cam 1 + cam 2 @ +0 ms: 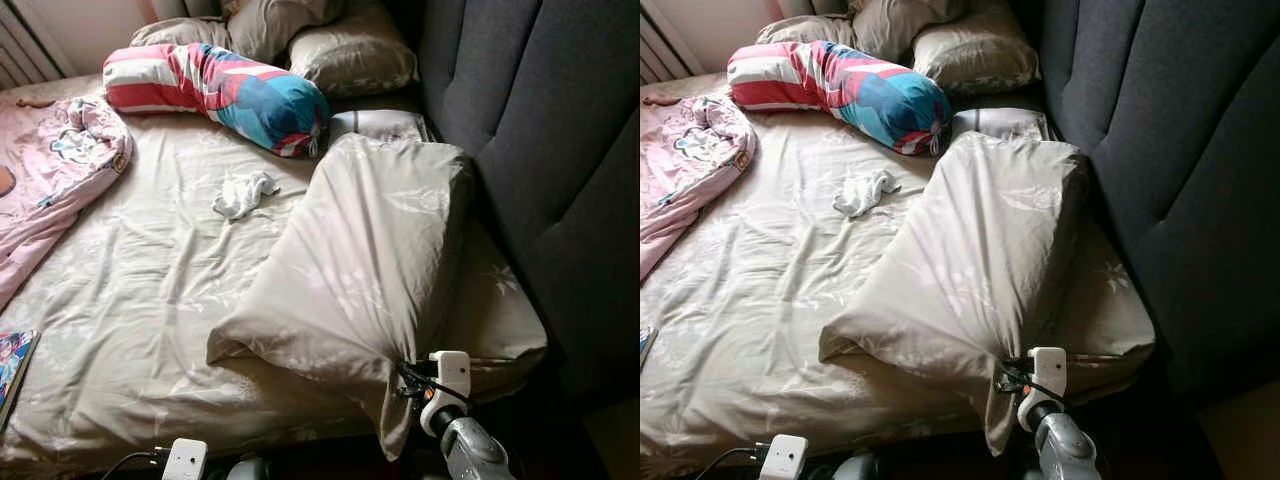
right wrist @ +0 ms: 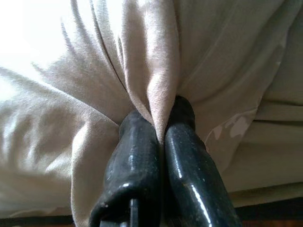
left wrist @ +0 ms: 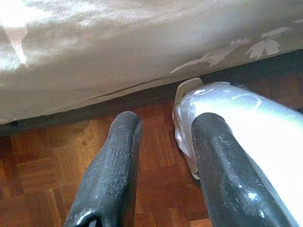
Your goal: Clean up the room
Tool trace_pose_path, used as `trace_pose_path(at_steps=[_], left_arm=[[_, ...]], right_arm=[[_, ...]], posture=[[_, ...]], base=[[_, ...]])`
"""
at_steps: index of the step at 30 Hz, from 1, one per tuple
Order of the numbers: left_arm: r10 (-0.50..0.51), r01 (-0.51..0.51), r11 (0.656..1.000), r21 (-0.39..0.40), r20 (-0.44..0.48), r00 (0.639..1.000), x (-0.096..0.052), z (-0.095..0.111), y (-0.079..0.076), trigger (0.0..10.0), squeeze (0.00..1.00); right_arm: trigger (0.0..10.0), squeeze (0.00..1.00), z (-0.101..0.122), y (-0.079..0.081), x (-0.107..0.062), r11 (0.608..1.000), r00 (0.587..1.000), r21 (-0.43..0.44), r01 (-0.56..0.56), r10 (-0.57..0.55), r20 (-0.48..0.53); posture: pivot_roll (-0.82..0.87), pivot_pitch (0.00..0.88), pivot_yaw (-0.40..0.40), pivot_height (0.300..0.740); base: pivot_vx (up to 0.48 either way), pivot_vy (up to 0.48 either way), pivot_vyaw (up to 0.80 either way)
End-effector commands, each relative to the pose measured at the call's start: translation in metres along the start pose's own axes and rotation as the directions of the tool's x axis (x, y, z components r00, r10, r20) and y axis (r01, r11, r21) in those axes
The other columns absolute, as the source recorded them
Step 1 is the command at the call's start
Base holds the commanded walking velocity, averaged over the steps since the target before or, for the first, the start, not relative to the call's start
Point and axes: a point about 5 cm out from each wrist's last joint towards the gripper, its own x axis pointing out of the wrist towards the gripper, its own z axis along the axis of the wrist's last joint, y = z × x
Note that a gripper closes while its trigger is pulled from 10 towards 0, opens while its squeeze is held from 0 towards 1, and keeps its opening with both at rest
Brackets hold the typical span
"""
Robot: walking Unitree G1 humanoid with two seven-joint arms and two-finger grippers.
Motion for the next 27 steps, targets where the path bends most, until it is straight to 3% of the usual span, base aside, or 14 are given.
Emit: trace_pose_path(at_steps=[1, 5, 9, 17, 19, 21, 22, 24, 25, 27], left_arm=[[0.002, -0.003, 1.0, -0.011, -0.092, 0.996, -0.008, -0.023, 0.001, 10.0, 0.0], [0.003, -0.004, 1.0, -0.012, -0.095, 0.995, -0.008, -0.023, 0.001, 10.0, 0.0], [0.006, -0.007, 1.0, -0.013, -0.101, 0.995, -0.008, -0.024, 0.001, 10.0, 0.0], [0.004, -0.006, 1.0, -0.016, -0.098, 0.995, -0.008, -0.024, -0.001, 10.0, 0.0], [0.001, -0.003, 1.0, -0.018, -0.096, 0.995, -0.007, -0.023, -0.003, 10.0, 0.0], [0.0, -0.002, 1.0, -0.019, -0.095, 0.995, -0.007, -0.023, -0.003, 10.0, 0.0], [-0.001, -0.001, 1.0, -0.019, -0.094, 0.996, -0.007, -0.022, -0.004, 10.0, 0.0], [-0.001, -0.001, 1.0, -0.019, -0.094, 0.996, -0.007, -0.022, -0.004, 10.0, 0.0], [-0.002, 0.0, 1.0, -0.02, -0.093, 0.996, -0.007, -0.022, -0.004, 10.0, 0.0], [-0.003, 0.001, 1.0, -0.02, -0.093, 0.996, -0.007, -0.022, -0.004, 10.0, 0.0]], right_arm=[[0.0, 0.0, -0.013, -0.016, -0.01, 0.995, 0.994, 0.01, 0.1, -0.099, -0.054], [0.0, 0.0, -0.004, -0.022, -0.008, 0.991, 0.991, 0.003, 0.136, -0.136, -0.01], [0.0, 0.0, 0.019, -0.037, -0.007, 0.971, 0.968, -0.025, 0.236, -0.232, 0.099], [0.0, 0.0, 0.066, -0.07, -0.016, 0.894, 0.861, -0.066, 0.442, -0.402, 0.311], [0.0, 0.0, 0.083, -0.083, -0.023, 0.844, 0.797, -0.083, 0.529, -0.462, 0.389], [0.0, 0.0, 0.09, -0.089, -0.027, 0.812, 0.762, -0.097, 0.576, -0.49, 0.424], [0.0, 0.0, 0.095, -0.097, -0.033, 0.776, 0.718, -0.076, 0.627, -0.537, 0.442], [0.0, 0.0, 0.096, -0.1, -0.035, 0.761, 0.702, -0.068, 0.645, -0.555, 0.447], [0.0, 0.0, 0.099, -0.107, -0.04, 0.715, 0.656, -0.054, 0.697, -0.604, 0.453], [0.0, 0.0, 0.099, -0.114, -0.044, 0.666, 0.613, -0.054, 0.744, -0.649, 0.45]], posture=[[-0.05, 0.313, 0.085, 0.637], [-0.06, 0.311, 0.084, 0.637], [-0.06, 0.304, 0.08, 0.637], [-0.08, 0.297, 0.074, 0.637], [-0.08, 0.296, 0.072, 0.637], [-0.08, 0.295, 0.071, 0.637], [-0.08, 0.296, 0.07, 0.637], [-0.08, 0.296, 0.07, 0.637], [-0.08, 0.296, 0.07, 0.637], [-0.08, 0.296, 0.071, 0.637]], base=[[0.0, 0.0, 0.0], [0.0, 0.0, 0.0], [0.0, 0.0, 0.0], [0.0, 0.0, 0.0], [0.0, 0.0, 0.0], [0.0, 0.0, 0.0], [0.0, 0.0, 0.0], [0.0, 0.0, 0.0], [0.0, 0.0, 0.0], [0.0, 0.0, 0.0]])
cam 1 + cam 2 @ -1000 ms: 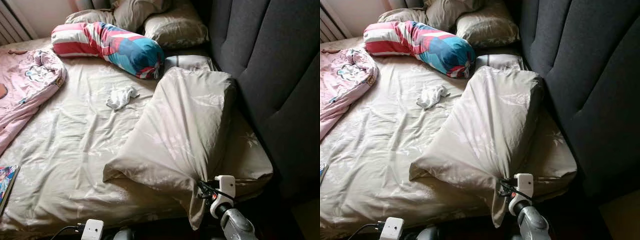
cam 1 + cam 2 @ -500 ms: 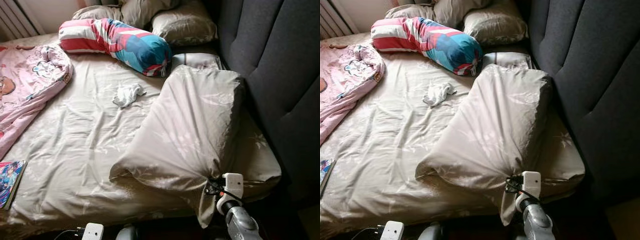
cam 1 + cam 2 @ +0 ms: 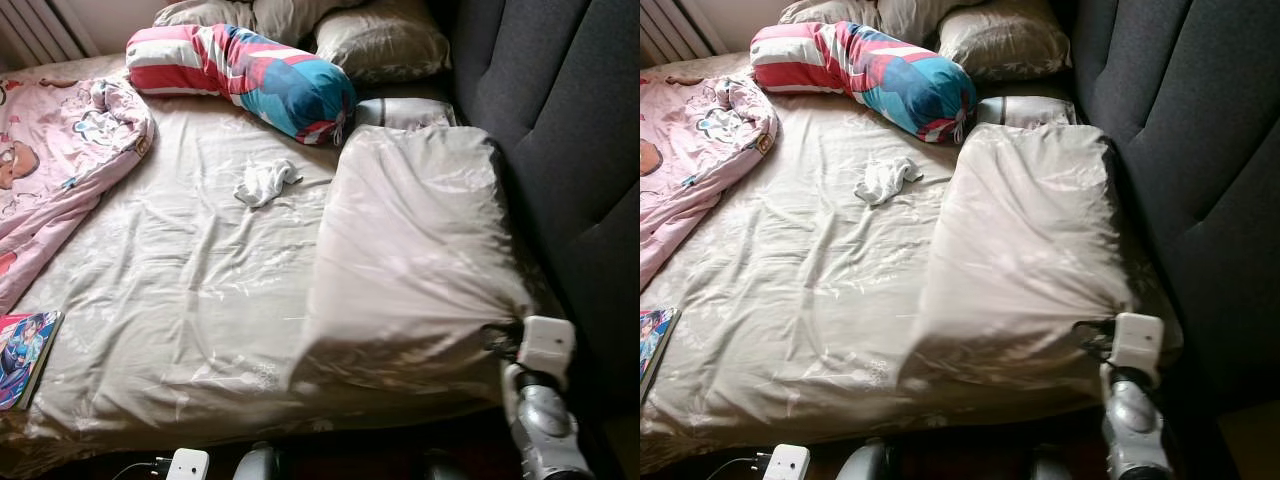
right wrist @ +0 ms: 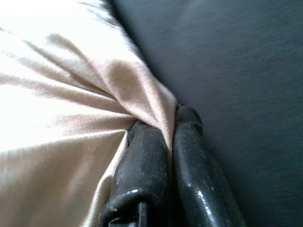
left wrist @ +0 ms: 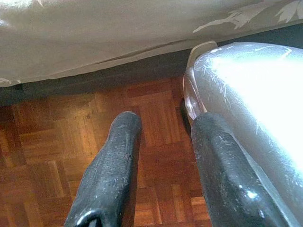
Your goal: Clean up the room
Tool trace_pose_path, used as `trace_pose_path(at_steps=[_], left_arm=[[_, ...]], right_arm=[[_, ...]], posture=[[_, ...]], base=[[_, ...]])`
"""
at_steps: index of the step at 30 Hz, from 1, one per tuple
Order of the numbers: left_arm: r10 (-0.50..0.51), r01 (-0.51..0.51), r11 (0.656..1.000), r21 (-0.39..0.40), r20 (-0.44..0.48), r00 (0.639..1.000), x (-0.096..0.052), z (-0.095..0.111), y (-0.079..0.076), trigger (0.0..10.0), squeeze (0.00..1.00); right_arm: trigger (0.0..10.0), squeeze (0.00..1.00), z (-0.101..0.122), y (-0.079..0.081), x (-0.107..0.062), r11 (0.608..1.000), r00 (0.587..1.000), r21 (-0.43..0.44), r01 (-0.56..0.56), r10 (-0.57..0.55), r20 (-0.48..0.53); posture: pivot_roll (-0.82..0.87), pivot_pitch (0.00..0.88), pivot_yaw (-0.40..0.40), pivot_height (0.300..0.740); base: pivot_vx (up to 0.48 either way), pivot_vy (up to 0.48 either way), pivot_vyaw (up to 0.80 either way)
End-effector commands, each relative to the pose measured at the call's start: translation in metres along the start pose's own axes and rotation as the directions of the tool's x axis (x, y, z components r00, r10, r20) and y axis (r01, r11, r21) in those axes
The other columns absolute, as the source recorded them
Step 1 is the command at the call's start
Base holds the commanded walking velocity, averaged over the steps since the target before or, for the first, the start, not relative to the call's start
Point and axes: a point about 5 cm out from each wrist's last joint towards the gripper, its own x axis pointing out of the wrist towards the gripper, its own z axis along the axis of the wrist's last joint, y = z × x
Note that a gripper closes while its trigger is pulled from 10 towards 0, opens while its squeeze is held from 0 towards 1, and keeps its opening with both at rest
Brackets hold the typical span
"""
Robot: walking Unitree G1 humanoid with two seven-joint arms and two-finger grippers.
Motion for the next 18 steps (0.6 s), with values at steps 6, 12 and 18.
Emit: trace_pose_path(at_steps=[6, 12, 18], left_arm=[[0.001, -0.001, 1.0, -0.009, -0.053, 0.999, -0.005, -0.015, 0.0, 10.0, 0.0], [0.002, -0.003, 1.0, -0.006, -0.054, 0.999, -0.005, -0.015, 0.001, 10.0, 0.0], [0.003, -0.003, 1.0, -0.004, -0.057, 0.998, -0.005, -0.015, 0.001, 10.0, 0.0]], right_arm=[[0.0, 0.0, 0.004, -0.038, 0.002, 0.967, 0.967, -0.04, 0.253, -0.252, 0.03], [0.0, 0.0, 0.004, -0.047, 0.0, 0.938, 0.941, -0.071, 0.339, -0.337, 0.043], [0.0, 0.0, 0.011, -0.061, 0.001, 0.888, 0.892, -0.091, 0.45, -0.444, 0.086]], posture=[[-0.08, 0.297, 0.074, 0.637], [-0.08, 0.299, 0.079, 0.637], [-0.08, 0.299, 0.083, 0.637]], base=[[0.0, 0.0, 0.0], [0.0, 0.0, 0.0], [0.0, 0.0, 0.0]])
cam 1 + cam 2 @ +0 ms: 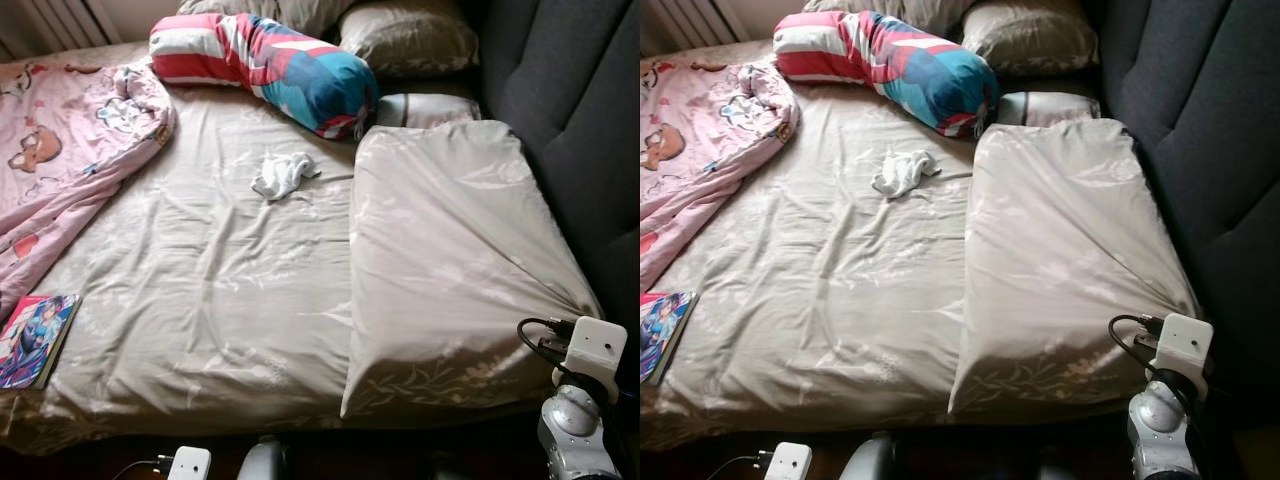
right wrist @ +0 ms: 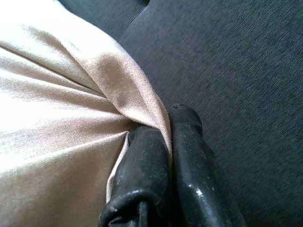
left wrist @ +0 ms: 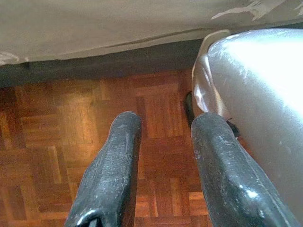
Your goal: Clean up the room
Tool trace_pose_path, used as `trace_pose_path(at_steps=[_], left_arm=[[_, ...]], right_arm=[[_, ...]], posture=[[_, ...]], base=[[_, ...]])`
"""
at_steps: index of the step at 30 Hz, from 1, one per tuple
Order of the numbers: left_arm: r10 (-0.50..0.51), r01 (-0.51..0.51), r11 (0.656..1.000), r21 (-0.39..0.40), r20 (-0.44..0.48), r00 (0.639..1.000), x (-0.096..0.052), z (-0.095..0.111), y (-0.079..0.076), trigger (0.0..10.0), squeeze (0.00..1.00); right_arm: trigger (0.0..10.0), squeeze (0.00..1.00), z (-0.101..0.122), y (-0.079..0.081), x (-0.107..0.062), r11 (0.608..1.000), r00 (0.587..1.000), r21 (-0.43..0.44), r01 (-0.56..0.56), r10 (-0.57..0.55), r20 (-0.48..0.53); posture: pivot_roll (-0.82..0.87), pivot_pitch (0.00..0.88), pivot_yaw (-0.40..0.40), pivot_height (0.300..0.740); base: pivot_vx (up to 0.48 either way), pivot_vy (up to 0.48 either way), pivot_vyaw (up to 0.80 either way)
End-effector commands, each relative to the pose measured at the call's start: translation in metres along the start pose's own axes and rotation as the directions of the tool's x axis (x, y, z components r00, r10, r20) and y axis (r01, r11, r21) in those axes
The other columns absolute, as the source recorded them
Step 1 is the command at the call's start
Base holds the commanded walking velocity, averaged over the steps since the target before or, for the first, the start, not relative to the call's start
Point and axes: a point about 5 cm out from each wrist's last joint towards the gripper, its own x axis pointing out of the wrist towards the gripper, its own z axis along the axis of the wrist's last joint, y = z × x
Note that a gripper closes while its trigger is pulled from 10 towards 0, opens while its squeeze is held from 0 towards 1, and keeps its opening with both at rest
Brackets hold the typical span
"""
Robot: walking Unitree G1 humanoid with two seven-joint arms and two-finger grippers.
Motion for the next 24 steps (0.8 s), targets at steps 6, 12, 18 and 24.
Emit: trace_pose_path(at_steps=[6, 12, 18, 24], left_arm=[[0.009, -0.009, 1.0, -0.003, -0.063, 0.998, -0.007, -0.017, 0.004, 10.0, 0.0], [0.008, -0.008, 1.0, -0.002, -0.065, 0.998, -0.007, -0.018, 0.005, 10.0, 0.0], [0.005, -0.005, 1.0, -0.001, -0.063, 0.998, -0.007, -0.017, 0.004, 10.0, 0.0], [0.004, -0.004, 1.0, 0.001, -0.059, 0.998, -0.006, -0.016, 0.004, 10.0, 0.0]], right_arm=[[0.0, 0.0, 0.012, -0.04, 0.02, 0.974, 0.973, -0.004, 0.225, -0.224, 0.047], [9.3, 0.0, 0.012, -0.04, 0.022, 0.974, 0.973, -0.007, 0.228, -0.228, 0.031], [10.0, 0.98, 0.011, -0.033, 0.019, 0.981, 0.981, 0.006, 0.195, -0.195, 0.015], [10.0, 1.0, 0.012, -0.027, 0.018, 0.987, 0.987, 0.004, 0.161, -0.161, 0.029]], posture=[[-0.08, 0.3, 0.086, 0.637], [-0.08, 0.299, 0.087, 0.637], [-0.07, 0.299, 0.089, 0.637], [-0.07, 0.298, 0.089, 0.637]], base=[[0.0, 0.0, 0.0], [0.0, 0.0, 0.0], [0.0, 0.0, 0.0], [0.0, 0.0, 0.0]])
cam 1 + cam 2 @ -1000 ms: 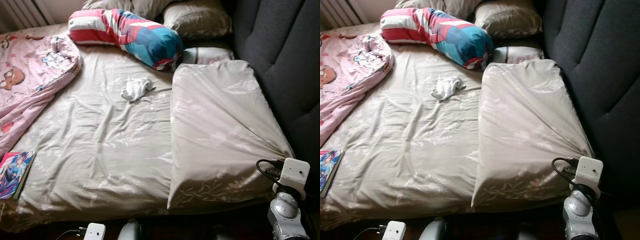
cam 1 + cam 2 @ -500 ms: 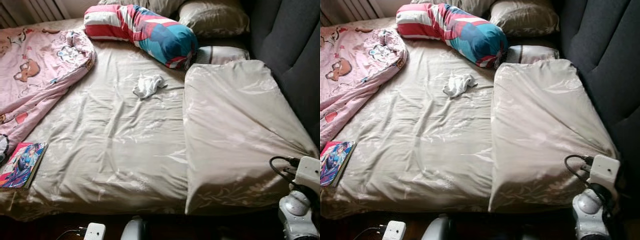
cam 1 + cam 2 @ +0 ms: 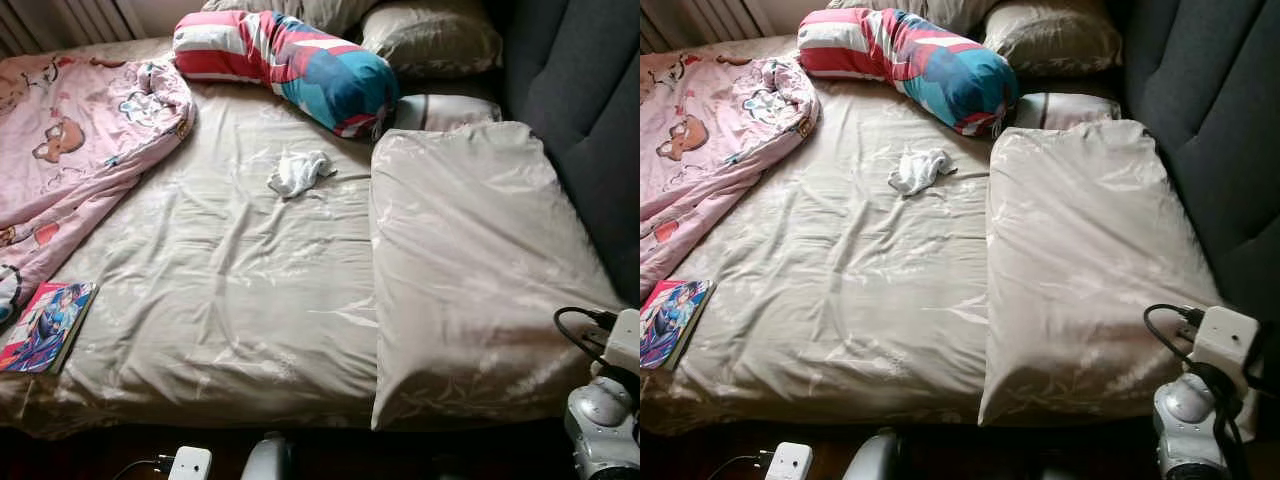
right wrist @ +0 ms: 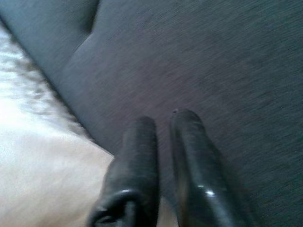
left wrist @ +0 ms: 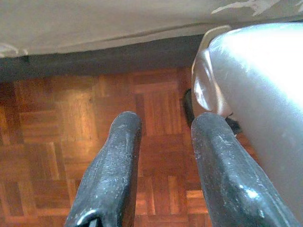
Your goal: Clean up the room
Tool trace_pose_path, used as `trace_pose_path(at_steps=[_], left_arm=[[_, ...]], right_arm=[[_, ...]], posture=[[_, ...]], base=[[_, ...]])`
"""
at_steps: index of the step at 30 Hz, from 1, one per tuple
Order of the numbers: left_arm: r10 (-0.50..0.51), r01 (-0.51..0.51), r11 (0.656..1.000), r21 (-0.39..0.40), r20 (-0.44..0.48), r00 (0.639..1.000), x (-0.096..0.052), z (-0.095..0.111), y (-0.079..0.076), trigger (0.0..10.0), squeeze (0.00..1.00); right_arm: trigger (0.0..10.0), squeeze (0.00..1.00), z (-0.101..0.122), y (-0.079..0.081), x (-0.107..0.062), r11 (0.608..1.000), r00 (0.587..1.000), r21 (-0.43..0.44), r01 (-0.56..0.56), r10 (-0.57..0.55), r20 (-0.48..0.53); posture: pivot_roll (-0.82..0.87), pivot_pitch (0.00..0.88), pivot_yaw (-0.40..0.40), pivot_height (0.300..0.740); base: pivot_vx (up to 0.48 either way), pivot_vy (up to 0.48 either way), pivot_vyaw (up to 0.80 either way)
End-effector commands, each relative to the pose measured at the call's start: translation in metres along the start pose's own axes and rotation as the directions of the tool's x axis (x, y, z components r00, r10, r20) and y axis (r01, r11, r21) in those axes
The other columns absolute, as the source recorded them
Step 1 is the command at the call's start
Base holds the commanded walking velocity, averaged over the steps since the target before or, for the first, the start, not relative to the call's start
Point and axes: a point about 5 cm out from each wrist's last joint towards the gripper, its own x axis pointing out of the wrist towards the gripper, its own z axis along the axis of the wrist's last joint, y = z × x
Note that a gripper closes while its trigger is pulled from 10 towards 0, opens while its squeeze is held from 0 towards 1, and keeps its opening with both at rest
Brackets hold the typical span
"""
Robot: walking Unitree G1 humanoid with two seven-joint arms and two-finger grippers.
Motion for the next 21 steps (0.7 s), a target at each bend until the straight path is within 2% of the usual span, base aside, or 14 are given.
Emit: trace_pose_path(at_steps=[1, 4, 6, 7, 8, 9, 10, 12, 13, 16, 17, 18, 19, 21], left_arm=[[0.009, -0.009, 1.0, -0.003, -0.054, 0.999, -0.006, -0.016, 0.004, 10.0, 0.0], [0.009, -0.009, 1.0, -0.003, -0.053, 0.999, -0.006, -0.015, 0.004, 10.0, 0.0], [0.008, -0.008, 1.0, -0.003, -0.052, 0.999, -0.006, -0.015, 0.004, 10.0, 0.0], [0.007, -0.007, 1.0, -0.003, -0.052, 0.999, -0.006, -0.015, 0.003, 10.0, 0.0], [0.006, -0.006, 1.0, -0.003, -0.052, 0.999, -0.006, -0.015, 0.003, 10.0, 0.0], [0.005, -0.006, 1.0, -0.003, -0.052, 0.999, -0.006, -0.015, 0.002, 10.0, 0.0], [0.005, -0.006, 1.0, -0.004, -0.051, 0.999, -0.006, -0.015, 0.002, 10.0, 0.0], [0.005, -0.006, 1.0, -0.004, -0.051, 0.999, -0.006, -0.015, 0.002, 10.0, 0.0], [0.005, -0.006, 1.0, -0.005, -0.05, 0.999, -0.005, -0.015, 0.002, 10.0, 0.0], [0.006, -0.006, 1.0, -0.005, -0.047, 0.999, -0.005, -0.014, 0.002, 10.0, 0.0], [0.006, -0.007, 1.0, -0.006, -0.045, 0.999, -0.005, -0.013, 0.001, 10.0, 0.0], [0.006, -0.007, 1.0, -0.006, -0.045, 0.999, -0.005, -0.013, 0.001, 10.0, 0.0], [0.007, -0.007, 1.0, -0.006, -0.044, 0.999, -0.004, -0.012, 0.001, 10.0, 0.0], [0.008, -0.008, 1.0, -0.006, -0.043, 0.999, -0.004, -0.012, 0.002, 10.0, 0.0]], right_arm=[[10.0, 1.0, -0.004, -0.004, -0.001, 1.0, 1.0, 0.004, 0.007, -0.007, -0.008], [10.0, 1.0, -0.001, 0.0, -0.002, 1.0, 1.0, 0.018, -0.019, 0.019, 0.004], [10.0, 0.98, 0.007, 0.011, -0.006, 0.99, 0.992, 0.073, -0.118, 0.115, 0.046], [10.0, 0.6, 0.012, 0.02, -0.009, 0.977, 0.981, 0.1, -0.187, 0.181, 0.072], [10.0, 0.0, 0.015, 0.031, -0.016, 0.951, 0.957, 0.12, -0.285, 0.275, 0.095], [10.0, 0.0, 0.016, 0.035, -0.018, 0.94, 0.947, 0.126, -0.316, 0.305, 0.101], [10.0, 0.0, 0.019, 0.044, -0.026, 0.907, 0.917, 0.144, -0.396, 0.38, 0.124], [10.0, 0.0, 0.019, 0.046, -0.029, 0.894, 0.904, 0.151, -0.423, 0.405, 0.133], [10.0, 0.0, 0.02, 0.052, -0.036, 0.857, 0.872, 0.169, -0.486, 0.466, 0.148], [10.0, 0.0, 0.019, 0.062, -0.048, 0.79, 0.817, 0.207, -0.577, 0.555, 0.158], [10.0, 0.0, 0.016, 0.067, -0.057, 0.752, 0.779, 0.206, -0.627, 0.607, 0.155], [10.0, 0.0, 0.016, 0.067, -0.057, 0.752, 0.779, 0.206, -0.627, 0.607, 0.155], [10.0, 0.0, 0.013, 0.07, -0.062, 0.731, 0.758, 0.2, -0.652, 0.636, 0.145], [10.0, 0.0, 0.006, 0.072, -0.066, 0.721, 0.74, 0.169, -0.672, 0.665, 0.105]], posture=[[-0.07, 0.298, 0.089, 0.637], [-0.07, 0.298, 0.089, 0.637], [-0.07, 0.297, 0.088, 0.637], [-0.07, 0.297, 0.088, 0.637], [-0.07, 0.294, 0.087, 0.637], [-0.07, 0.294, 0.087, 0.637], [-0.07, 0.292, 0.085, 0.637], [-0.08, 0.292, 0.085, 0.637], [-0.08, 0.292, 0.084, 0.637], [-0.08, 0.289, 0.082, 0.637], [-0.08, 0.288, 0.082, 0.637], [-0.08, 0.288, 0.082, 0.637], [-0.08, 0.286, 0.082, 0.637], [-0.08, 0.286, 0.082, 0.637]], base=[[0.0, 0.0, 0.0], [0.0, 0.0, 0.0], [0.0, 0.0, 0.0], [0.0, 0.0, 0.0], [0.0, 0.0, 0.0], [0.0, 0.0, 0.0], [0.0, 0.0, 0.0], [0.0, 0.0, 0.0], [0.0, 0.0, 0.0], [0.0, 0.0, 0.0], [0.0, 0.0, 0.0], [0.0, 0.0, 0.0], [0.0, 0.0, 0.0], [0.0, 0.0, 0.0]])
